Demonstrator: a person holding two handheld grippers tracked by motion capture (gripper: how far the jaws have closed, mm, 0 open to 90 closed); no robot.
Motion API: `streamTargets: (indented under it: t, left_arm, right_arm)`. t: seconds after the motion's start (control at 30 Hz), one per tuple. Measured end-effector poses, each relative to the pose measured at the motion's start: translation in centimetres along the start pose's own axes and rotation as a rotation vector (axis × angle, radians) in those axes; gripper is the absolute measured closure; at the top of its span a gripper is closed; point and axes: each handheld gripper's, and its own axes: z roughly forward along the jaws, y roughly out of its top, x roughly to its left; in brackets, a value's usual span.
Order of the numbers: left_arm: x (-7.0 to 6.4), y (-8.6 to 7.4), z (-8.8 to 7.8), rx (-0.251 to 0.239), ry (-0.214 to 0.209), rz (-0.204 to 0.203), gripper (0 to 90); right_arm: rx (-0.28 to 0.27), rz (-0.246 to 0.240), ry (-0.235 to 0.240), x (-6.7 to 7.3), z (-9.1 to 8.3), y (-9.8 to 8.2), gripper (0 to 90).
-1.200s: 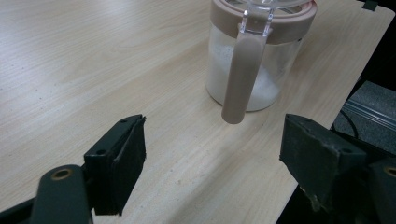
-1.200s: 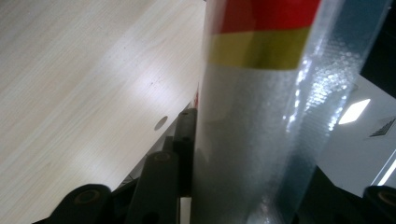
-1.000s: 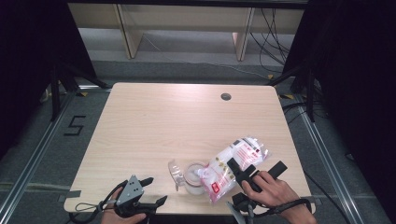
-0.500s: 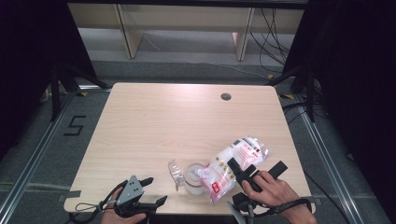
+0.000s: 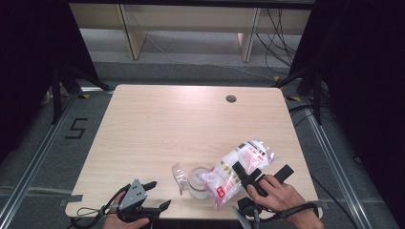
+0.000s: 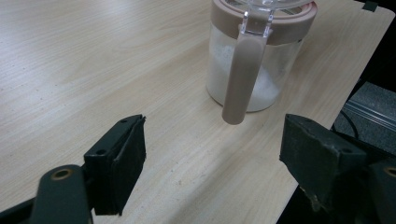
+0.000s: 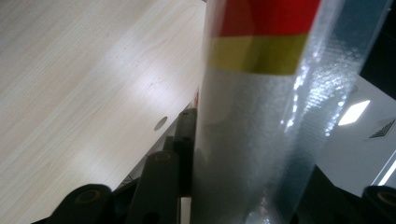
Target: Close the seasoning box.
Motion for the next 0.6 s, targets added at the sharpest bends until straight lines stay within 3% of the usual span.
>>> streamTargets:
  t: [0.23,0.27,0.6]
  left_arm:
    - [-0.01,-0.01,-0.01,0.002,0.000,-0.001,22.0]
    - [-0.01,-0.01,-0.01,0.002,0.001,0.000,22.0]
    - [0.00,0.00,-0.01,0.002,0.001,0.002,22.0]
  right_arm:
    - [0.007,-0.005,0.001,-0.08,-0.08,-0.11,71.1]
    - [0.021,-0.070,0.008,-0.52,-0.23,-0.22,71.1]
    - [0.021,-0.063,0.005,-0.59,-0.32,-0.24,71.2]
